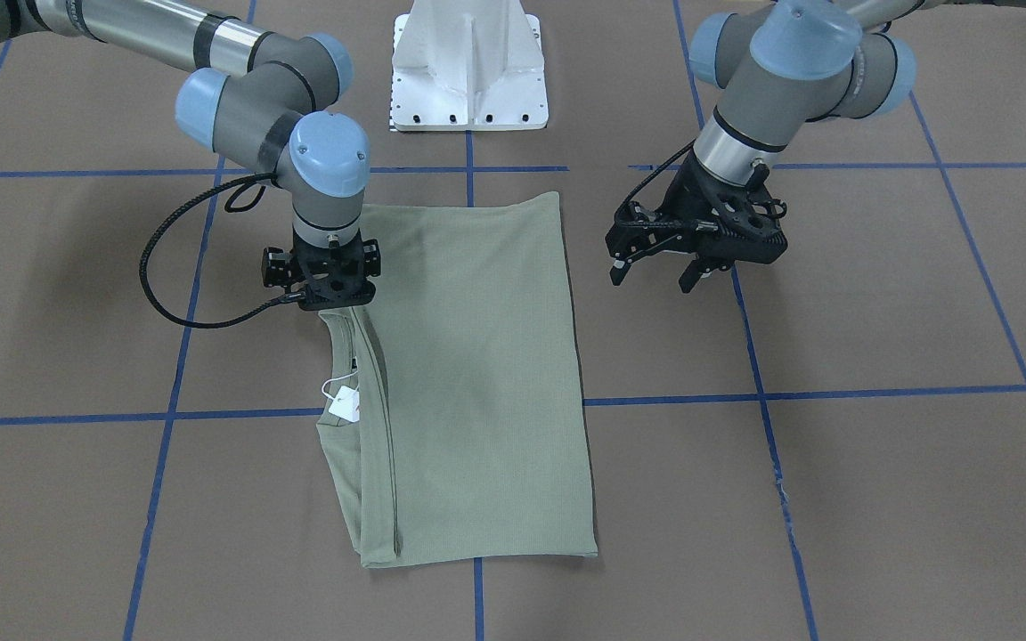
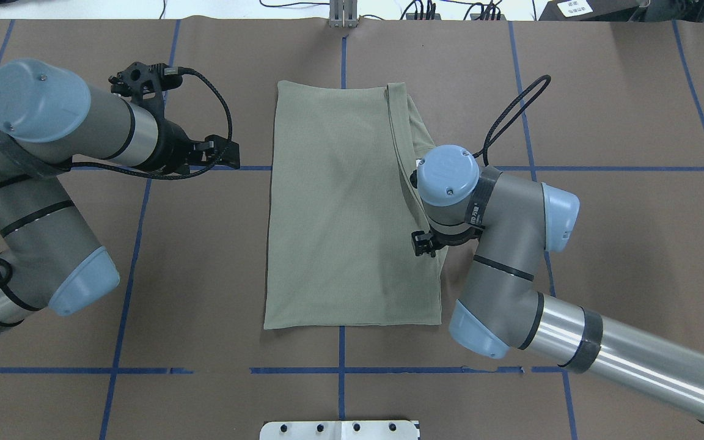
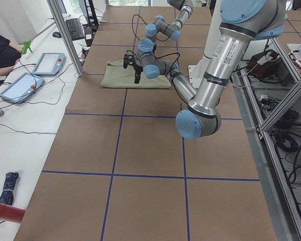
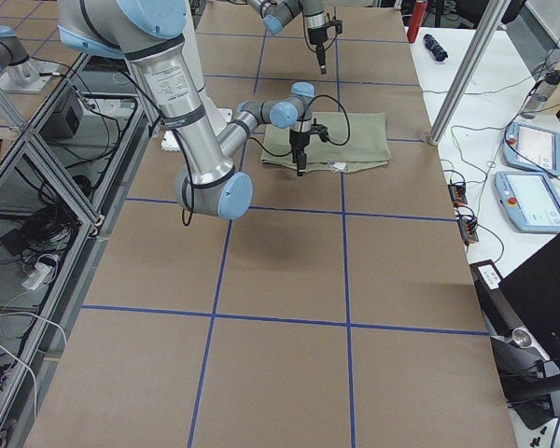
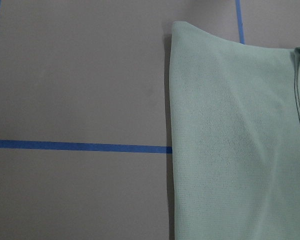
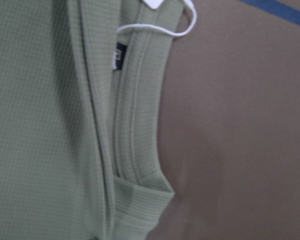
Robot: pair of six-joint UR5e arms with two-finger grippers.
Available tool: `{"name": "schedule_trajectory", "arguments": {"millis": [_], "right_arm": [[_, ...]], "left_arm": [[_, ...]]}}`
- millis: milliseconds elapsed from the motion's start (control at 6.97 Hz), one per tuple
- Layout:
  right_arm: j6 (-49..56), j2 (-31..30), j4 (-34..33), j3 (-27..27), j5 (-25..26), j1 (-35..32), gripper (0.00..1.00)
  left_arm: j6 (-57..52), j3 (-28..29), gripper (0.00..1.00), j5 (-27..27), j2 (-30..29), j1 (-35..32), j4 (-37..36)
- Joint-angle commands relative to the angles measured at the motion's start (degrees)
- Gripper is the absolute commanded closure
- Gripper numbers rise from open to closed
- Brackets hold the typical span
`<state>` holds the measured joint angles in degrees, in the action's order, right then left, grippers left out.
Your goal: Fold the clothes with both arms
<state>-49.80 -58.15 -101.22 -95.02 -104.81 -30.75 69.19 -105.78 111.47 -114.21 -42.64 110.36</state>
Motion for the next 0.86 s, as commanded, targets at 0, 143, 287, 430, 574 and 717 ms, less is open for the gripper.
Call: {"name": "schedule_trajectory", "arguments": {"millis": [0, 143, 287, 430, 574, 717], "right_arm": [[1.4, -2.3, 0.0, -2.7, -0.7, -1.2, 0.00], [1.4, -1.6, 0.1, -2.7, -1.0, -1.8, 0.00], [1.5, 0.2, 0.1, -2.5, -1.4, -2.8, 0.00], [1.8, 2.7, 0.1, -1.7, -1.3, -3.7, 0.00], [3.8, 5.1, 0.1, 0.4, -1.1, -4.4, 0.00], [5.8, 7.6, 0.2, 2.9, -1.1, -5.3, 0.00]], "left_arm": [[0.1, -0.4, 0.00, 0.0, -0.2, 0.1, -0.1], [0.0, -0.6, 0.00, 0.0, -0.2, 0.0, -0.1], [-0.2, -0.6, 0.00, 0.0, -0.2, 0.0, -0.1], [-0.3, -0.7, 0.00, -0.1, -0.2, 0.1, -0.1], [-0.5, -0.7, 0.00, -0.5, -0.3, 0.1, -0.1], [-0.4, -0.8, 0.00, -0.6, -0.3, 0.0, 0.0]]}}
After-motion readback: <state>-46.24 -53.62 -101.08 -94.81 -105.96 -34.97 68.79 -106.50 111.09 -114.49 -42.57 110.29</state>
